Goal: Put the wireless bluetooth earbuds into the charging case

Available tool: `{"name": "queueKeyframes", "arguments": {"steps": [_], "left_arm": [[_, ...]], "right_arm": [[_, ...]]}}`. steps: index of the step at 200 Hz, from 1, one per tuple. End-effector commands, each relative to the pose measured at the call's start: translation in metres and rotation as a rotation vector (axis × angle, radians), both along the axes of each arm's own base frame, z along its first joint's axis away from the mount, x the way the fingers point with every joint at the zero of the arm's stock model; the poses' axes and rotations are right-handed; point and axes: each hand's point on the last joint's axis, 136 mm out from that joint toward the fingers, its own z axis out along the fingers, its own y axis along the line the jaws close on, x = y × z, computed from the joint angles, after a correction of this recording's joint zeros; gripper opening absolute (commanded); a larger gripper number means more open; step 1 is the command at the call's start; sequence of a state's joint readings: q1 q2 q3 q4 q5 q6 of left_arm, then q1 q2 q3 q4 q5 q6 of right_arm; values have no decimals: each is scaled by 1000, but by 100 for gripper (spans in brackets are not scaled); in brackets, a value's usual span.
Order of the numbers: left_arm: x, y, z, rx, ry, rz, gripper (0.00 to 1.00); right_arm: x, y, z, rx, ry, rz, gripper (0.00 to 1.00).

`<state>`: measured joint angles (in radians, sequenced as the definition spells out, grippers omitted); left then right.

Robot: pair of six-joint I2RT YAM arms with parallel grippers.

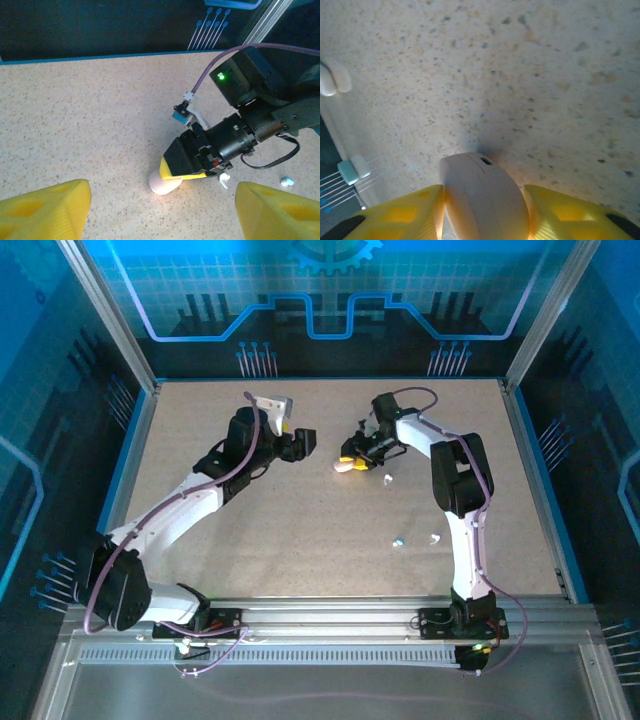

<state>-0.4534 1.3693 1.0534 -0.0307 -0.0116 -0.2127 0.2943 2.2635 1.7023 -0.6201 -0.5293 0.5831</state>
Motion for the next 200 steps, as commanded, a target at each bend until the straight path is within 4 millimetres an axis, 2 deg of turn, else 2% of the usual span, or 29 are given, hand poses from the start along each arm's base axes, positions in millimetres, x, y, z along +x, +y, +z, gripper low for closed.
{"name": "queueKeyframes", "arguments": {"steps": [1,28,49,63,93,112,143,158,200], "left_arm": [[2,10,-9,18,61,51,77],[4,23,-29,38,98,112,78],[3,36,-46,81,150,166,79],[6,51,-61,119,189,218,80],[17,85,-97,186,327,280,82],[24,106,-119,263,406,293,84],[34,129,-153,381,511,223,87],[37,136,-167,406,569,178,88],[51,183,-193,461,660,227,89]], "right_arm": [[-4,-10,1,-76,-10,47,51],[0,-15,24,-102,-63,85,58],[3,-19,53,-101,-134,98,61],[1,-23,77,-90,-176,101,62],[-19,-33,130,-81,-301,74,62],[-37,-44,151,-95,-380,43,62],[-66,-60,171,-101,-465,-16,63],[-79,-66,174,-100,-476,-35,64],[-104,-74,164,-119,-431,-31,68]]}}
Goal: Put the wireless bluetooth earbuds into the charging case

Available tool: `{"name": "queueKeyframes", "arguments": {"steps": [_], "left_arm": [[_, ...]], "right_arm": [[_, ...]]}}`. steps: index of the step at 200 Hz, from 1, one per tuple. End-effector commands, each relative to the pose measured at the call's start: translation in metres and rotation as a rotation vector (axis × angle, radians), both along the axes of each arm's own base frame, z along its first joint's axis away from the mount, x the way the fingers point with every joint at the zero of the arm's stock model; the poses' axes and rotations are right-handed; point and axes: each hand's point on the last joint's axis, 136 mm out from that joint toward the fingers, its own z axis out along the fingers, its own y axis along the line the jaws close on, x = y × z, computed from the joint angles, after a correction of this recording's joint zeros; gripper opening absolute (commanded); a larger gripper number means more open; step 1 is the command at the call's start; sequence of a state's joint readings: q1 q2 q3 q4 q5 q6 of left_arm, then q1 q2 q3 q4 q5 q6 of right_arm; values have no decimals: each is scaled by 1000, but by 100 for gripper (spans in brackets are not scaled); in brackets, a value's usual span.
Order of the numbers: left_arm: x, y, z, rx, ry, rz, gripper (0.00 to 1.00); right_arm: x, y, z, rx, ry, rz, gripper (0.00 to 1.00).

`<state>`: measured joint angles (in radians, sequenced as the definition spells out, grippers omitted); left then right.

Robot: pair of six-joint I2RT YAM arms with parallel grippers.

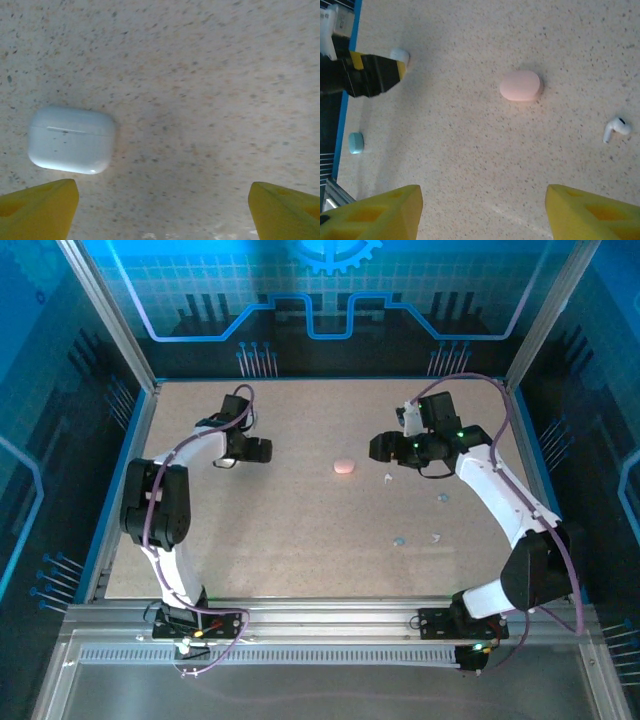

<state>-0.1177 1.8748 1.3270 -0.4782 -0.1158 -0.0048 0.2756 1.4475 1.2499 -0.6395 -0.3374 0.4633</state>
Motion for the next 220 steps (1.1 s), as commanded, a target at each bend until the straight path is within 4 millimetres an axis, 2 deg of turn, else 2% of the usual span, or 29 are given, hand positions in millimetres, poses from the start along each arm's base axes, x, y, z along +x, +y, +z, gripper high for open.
{"name": "queueKeyframes", "arguments": {"steps": [1,38,74,106,134,194,220], "left_arm": [[-4,27,-13,38,92,-17,89],[4,44,-30,86,178,-37,90],[19,47,-35,100,178,-45,90],[24,51,-42,122,209,-58,86],[24,50,-48,120,236,-64,80],[18,49,-49,112,259,-59,75],[13,41,-51,74,276,-66,65]], "right_arm": [[-8,-7,-6,-18,18,-21,68],[-13,-6,-13,-12,55,-11,69],[-11,-2,-15,-6,81,4,69],[-11,-1,-18,-11,104,9,69],[-11,-2,-19,-16,106,10,69],[-13,-2,-20,-21,115,15,69],[-14,-3,-21,-28,118,16,69]]}}
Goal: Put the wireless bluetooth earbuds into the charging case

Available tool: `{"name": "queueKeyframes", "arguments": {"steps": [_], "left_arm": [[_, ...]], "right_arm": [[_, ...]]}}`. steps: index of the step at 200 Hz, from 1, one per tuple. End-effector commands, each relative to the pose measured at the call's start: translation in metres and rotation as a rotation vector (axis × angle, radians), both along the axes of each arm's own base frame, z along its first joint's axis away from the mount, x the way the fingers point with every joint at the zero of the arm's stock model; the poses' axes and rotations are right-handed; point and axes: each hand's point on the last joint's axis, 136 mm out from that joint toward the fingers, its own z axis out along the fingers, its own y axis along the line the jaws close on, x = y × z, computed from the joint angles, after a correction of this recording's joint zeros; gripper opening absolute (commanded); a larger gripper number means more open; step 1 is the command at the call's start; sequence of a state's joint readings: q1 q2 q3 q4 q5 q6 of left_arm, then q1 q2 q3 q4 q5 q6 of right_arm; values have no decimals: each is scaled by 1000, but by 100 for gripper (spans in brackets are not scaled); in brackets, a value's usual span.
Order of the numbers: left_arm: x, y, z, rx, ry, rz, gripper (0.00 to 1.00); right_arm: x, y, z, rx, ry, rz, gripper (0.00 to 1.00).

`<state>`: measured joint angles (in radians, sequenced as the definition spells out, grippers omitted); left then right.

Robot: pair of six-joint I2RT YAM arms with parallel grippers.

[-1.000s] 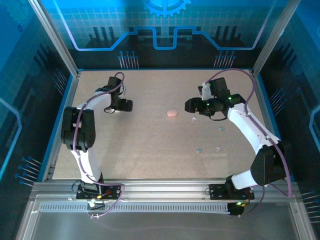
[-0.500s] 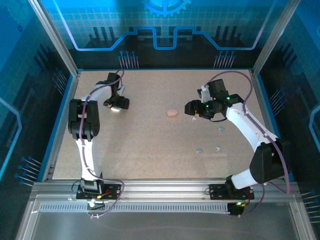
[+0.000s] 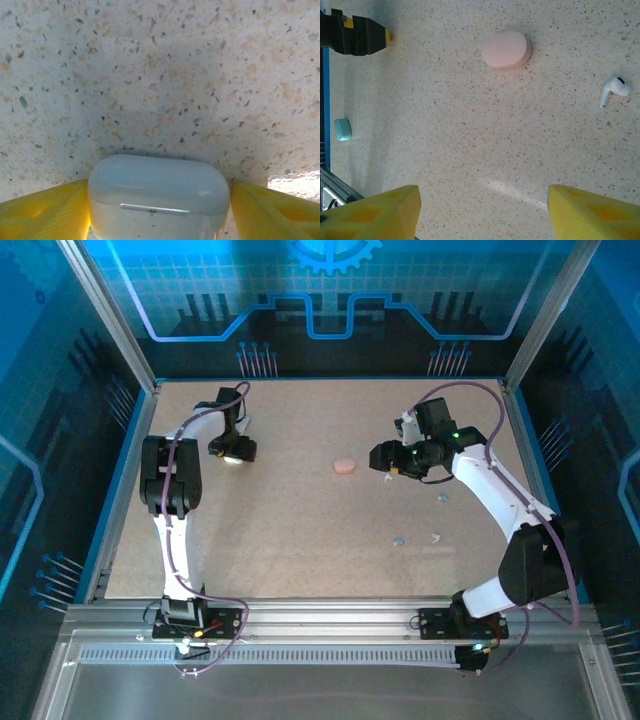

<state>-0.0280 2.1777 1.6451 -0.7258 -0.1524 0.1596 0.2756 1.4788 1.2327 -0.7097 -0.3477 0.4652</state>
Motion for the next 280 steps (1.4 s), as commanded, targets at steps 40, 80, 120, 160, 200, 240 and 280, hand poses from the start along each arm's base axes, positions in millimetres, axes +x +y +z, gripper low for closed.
{"name": "queueKeyframes", "arguments": {"steps": [40,80,120,160,200,240,280], "left_arm": [[-19,-28,11,-65,52,-23,62],[-42,-99,34,-92,38,-116,63],[-89,-184,46,-132,35,-216,63],[-143,-253,43,-208,35,-273,62],[-182,-289,25,-174,45,-372,62],[-201,-296,2,-89,91,-441,63],[-207,-307,-4,-145,103,-439,66]], "right_arm": [[-2,-2,3,-3,-3,15,69],[-10,-7,-5,-10,-14,-2,69],[-14,-28,-9,-53,-68,-92,69],[-18,-55,-3,-103,-225,-176,70],[-30,-59,-2,-76,-398,-174,71],[-39,-66,-16,-31,-406,-263,71],[-43,-54,-31,6,-352,-207,68]]}}
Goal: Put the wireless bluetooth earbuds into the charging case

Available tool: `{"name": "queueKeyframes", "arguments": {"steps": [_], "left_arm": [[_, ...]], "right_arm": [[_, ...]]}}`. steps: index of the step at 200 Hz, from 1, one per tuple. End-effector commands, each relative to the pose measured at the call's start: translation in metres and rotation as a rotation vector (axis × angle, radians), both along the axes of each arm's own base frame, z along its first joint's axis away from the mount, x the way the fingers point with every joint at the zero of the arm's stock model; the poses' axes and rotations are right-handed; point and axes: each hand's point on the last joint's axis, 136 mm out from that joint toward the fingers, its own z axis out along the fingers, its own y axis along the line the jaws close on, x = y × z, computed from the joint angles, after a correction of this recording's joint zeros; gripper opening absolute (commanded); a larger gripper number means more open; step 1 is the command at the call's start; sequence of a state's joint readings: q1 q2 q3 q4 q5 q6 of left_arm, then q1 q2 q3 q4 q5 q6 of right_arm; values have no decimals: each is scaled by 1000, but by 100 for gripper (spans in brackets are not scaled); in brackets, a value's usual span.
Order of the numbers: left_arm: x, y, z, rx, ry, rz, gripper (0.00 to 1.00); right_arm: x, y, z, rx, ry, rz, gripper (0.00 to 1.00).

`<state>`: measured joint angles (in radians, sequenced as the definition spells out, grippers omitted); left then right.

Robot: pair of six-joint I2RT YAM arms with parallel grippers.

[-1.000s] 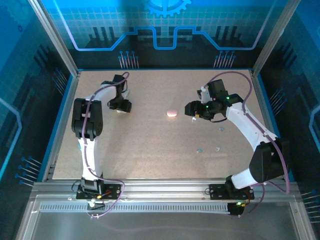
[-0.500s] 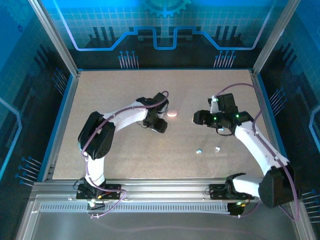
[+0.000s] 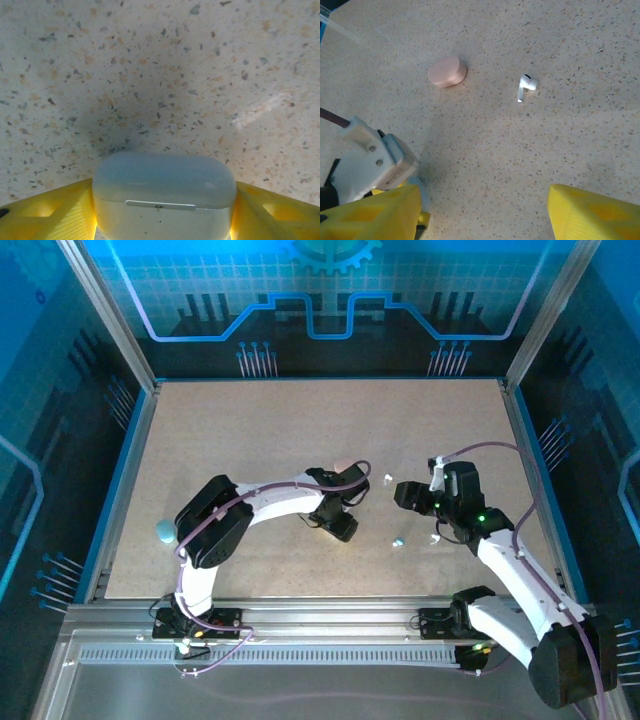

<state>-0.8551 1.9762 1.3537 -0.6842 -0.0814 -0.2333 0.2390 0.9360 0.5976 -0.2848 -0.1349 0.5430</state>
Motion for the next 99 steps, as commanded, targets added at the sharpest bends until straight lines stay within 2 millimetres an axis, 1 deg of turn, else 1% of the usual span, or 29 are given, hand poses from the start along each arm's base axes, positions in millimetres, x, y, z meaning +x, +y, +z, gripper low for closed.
{"name": "queueKeyframes", "arguments": {"steps": [1,27,38,52,69,75,76,83,86,99], "left_arm": [[-3,-5,-7,-21,15,16,67],[-5,-1,-10,-10,19,10,69],[-5,-1,-6,-21,12,6,72],[-3,-5,4,-64,-8,8,76],[3,-7,26,-138,-61,37,78],[8,-6,37,-175,-92,55,78],[10,-8,43,-191,-103,56,78],[13,-5,52,-235,-125,76,78],[15,-4,59,-264,-138,86,78],[21,3,80,-363,-171,123,78]], "right_arm": [[7,8,1,34,-31,35,68],[5,23,-8,15,-6,141,69],[4,29,-12,-5,-6,178,69],[2,42,-16,-44,-31,248,69],[0,57,-21,-96,-71,316,69],[-2,63,-24,-118,-96,345,70],[-1,63,-24,-123,-99,346,70],[-2,68,-28,-150,-126,367,70],[-3,70,-30,-160,-137,373,70],[-5,78,-36,-189,-176,406,70]]}}
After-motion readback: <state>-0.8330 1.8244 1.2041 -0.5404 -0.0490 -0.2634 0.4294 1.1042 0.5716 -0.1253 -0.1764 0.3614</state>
